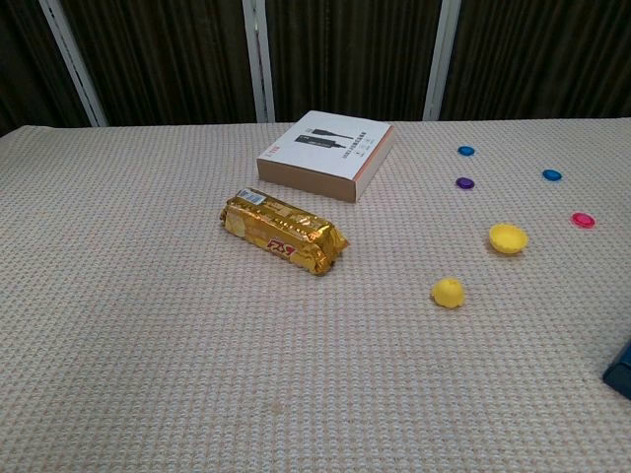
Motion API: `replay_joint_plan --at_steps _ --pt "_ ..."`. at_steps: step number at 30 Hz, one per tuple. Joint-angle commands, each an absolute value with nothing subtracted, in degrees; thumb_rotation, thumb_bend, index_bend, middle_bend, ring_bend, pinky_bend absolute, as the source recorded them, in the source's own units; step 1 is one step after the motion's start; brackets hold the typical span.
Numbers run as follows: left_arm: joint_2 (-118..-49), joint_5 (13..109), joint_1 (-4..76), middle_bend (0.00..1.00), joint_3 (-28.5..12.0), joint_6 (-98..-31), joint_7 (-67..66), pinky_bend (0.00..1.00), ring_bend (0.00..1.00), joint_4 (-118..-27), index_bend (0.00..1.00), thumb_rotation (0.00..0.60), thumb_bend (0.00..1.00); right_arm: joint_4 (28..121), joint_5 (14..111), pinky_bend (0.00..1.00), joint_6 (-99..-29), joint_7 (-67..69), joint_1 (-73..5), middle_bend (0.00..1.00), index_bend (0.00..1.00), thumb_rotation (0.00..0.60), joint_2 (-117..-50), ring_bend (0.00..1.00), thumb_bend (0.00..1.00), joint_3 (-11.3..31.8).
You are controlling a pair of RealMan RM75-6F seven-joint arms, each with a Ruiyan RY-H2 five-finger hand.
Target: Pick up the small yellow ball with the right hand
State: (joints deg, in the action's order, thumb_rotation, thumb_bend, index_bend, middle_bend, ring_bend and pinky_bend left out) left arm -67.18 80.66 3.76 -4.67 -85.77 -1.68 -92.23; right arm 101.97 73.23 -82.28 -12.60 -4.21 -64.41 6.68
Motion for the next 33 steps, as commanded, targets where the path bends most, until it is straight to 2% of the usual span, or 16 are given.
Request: replay_joint_plan --at_steps 1,15,29,33 --pt "-67.2 80.6 3.7 0.00 -4.7 -85.8 -1.7 0.09 0.00 -92.3 0.00 0.600 0.03 102.0 73.3 0.00 -82.2 -12.6 -4.2 0.00 0.16 0.600 -64.4 0.00 0.00 6.6" --pt "-67.1 80.9 3.8 0.00 -4.5 -85.7 -2.8 0.09 0.00 -92.2 0.00 0.600 0.03 101.5 73.6 0.00 -81.8 -12.5 -4.6 0.00 0.16 0.600 -64.4 0.00 0.00 6.5" --pt "-67.9 84.5 3.9 0.00 -4.2 -88.5 -6.1 0.09 0.00 -90.5 0.00 0.600 0.03 102.2 73.1 0.00 -81.2 -11.6 -4.5 0.00 0.16 0.600 -64.0 0.00 0.00 6.4" --pt "-67.8 84.5 3.8 0.00 -4.1 -88.5 -6.0 0.09 0.00 -90.5 0.00 0.600 0.02 101.9 74.9 0.00 -80.3 -12.8 -5.5 0.04 0.16 0.600 -63.9 0.00 0.00 6.0"
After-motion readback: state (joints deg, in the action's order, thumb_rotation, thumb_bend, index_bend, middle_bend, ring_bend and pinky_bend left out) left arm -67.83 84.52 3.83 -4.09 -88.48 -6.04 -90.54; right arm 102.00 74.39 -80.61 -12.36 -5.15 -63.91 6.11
